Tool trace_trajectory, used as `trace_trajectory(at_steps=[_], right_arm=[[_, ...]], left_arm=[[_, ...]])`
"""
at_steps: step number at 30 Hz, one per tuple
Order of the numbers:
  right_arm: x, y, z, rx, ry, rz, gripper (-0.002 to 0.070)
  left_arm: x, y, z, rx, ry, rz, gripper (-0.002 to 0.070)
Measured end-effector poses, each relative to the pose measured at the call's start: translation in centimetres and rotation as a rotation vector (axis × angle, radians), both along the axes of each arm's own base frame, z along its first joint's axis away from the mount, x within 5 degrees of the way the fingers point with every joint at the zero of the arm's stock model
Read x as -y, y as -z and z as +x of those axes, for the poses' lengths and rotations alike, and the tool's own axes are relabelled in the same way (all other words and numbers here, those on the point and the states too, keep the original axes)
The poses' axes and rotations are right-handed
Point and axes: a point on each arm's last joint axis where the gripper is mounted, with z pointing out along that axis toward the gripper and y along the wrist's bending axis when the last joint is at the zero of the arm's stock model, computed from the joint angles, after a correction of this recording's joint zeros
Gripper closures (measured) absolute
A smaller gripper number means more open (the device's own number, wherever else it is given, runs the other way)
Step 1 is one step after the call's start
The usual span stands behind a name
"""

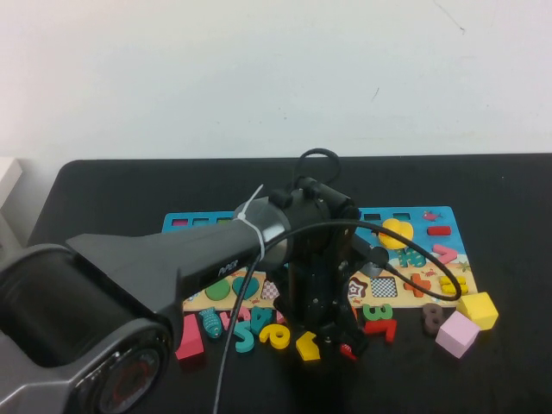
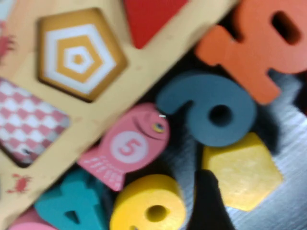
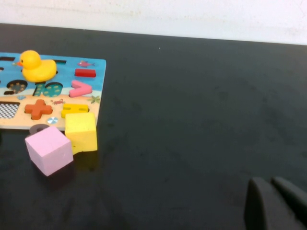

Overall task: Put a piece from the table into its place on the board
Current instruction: Pick up the "Pentagon"

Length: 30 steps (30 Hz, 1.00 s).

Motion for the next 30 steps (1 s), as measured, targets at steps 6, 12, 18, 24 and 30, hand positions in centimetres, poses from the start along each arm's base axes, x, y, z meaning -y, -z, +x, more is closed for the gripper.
trace_trajectory(at_steps=[6,12,18,24,30], right_arm=[[0.0,0.0,0.0,0.0,0.0,0.0,0.0657],[0.0,0.0,0.0,0.0,0.0,0.0,0.0657],[0.0,0.0,0.0,0.0,0.0,0.0,0.0657],[0.0,0.0,0.0,0.0,0.0,0.0,0.0657],[0.0,0.0,0.0,0.0,0.0,0.0,0.0657]], left_arm=[[0.1,0.1,-0.1,-0.009,0.007,-0.008,0.0282],[0.2,0.2,0.2,0.015,0.011,-0.023,0.0282],[0.2,1.5,0.3,0.009,0.026,0.005,0.0282],[0.2,1.9,0.4,0.005,0.029,0.015,0.0283],[0.2,1.9,0.4,0.006,0.029,0.016,0.0314]])
